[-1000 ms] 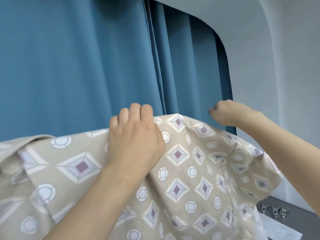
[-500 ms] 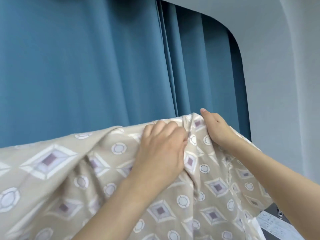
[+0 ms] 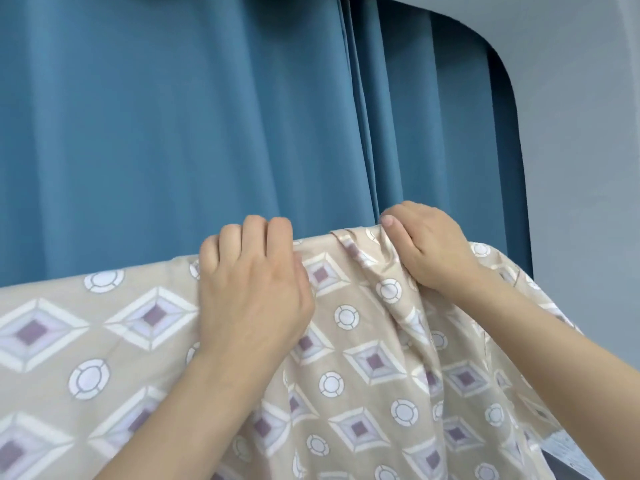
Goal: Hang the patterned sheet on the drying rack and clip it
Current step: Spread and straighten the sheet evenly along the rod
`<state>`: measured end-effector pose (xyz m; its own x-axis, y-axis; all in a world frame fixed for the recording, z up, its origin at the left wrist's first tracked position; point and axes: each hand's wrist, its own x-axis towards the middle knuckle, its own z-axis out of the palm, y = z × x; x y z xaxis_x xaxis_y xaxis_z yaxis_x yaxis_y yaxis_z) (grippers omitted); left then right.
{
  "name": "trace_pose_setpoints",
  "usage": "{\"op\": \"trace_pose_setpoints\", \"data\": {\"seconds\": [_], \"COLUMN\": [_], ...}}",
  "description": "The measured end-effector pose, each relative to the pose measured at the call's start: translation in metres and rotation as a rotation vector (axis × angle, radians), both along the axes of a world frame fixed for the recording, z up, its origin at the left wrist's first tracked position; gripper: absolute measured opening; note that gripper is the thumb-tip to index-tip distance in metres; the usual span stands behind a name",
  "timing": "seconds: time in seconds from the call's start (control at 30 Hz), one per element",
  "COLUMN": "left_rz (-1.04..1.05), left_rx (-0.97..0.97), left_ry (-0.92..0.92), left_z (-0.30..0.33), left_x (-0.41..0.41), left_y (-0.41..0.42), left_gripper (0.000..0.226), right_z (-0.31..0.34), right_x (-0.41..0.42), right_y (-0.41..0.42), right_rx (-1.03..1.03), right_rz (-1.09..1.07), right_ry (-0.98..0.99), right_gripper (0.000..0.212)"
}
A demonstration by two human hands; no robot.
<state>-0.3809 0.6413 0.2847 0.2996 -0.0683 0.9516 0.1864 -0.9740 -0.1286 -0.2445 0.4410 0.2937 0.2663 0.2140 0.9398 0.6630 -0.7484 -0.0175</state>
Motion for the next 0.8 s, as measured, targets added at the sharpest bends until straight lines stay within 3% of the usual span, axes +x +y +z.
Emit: {"op": "trace_pose_setpoints", "data": {"seconds": [0.13, 0.27, 0.4, 0.47, 0.57, 0.63, 0.7, 0.8], "left_rz": [0.058, 0.155, 0.275, 0.163, -0.179, -0.16, -0.078, 0.098], "left_rx": [-0.055, -0.136, -0.202, -0.36, -0.542, -0.423, -0.274, -0.231], "left_ry": [-0.028, 0.042, 0.328, 0.377, 0.168, -0.02, -0.09, 0.063], "left_z": [-0.017, -0.028, -0.02, -0.012, 0.012, 0.034, 0.059, 0.091], "left_x": [-0.03, -0.053, -0.068, -0.068, -0.072, -0.066, -0.053, -0.02], "left_y": [0.019, 0.04, 0.049, 0.058, 0.066, 0.068, 0.069, 0.08], "left_gripper": [0.04, 0.04, 0.014, 0.021, 0.03, 0.027, 0.025, 0.024], "right_z": [-0.002, 0.018, 0.03, 0.028, 0.028, 0.028, 0.029, 0.028], "right_x": [-0.008, -0.043, -0.058, -0.054, -0.05, -0.05, -0.051, -0.052], "right_y": [0.019, 0.06, 0.104, 0.113, 0.115, 0.115, 0.115, 0.113], "right_rx": [0.1, -0.041, -0.196, -0.207, -0.174, -0.169, -0.165, -0.147], "right_rz": [-0.307, -0.111, -0.078, -0.122, -0.122, -0.118, -0.123, -0.119], "right_ry": [-0.231, -0.174, -0.027, -0.008, 0.02, 0.04, 0.058, 0.087], "right_gripper": [0.045, 0.048, 0.059, 0.064, 0.064, 0.064, 0.064, 0.063]}}
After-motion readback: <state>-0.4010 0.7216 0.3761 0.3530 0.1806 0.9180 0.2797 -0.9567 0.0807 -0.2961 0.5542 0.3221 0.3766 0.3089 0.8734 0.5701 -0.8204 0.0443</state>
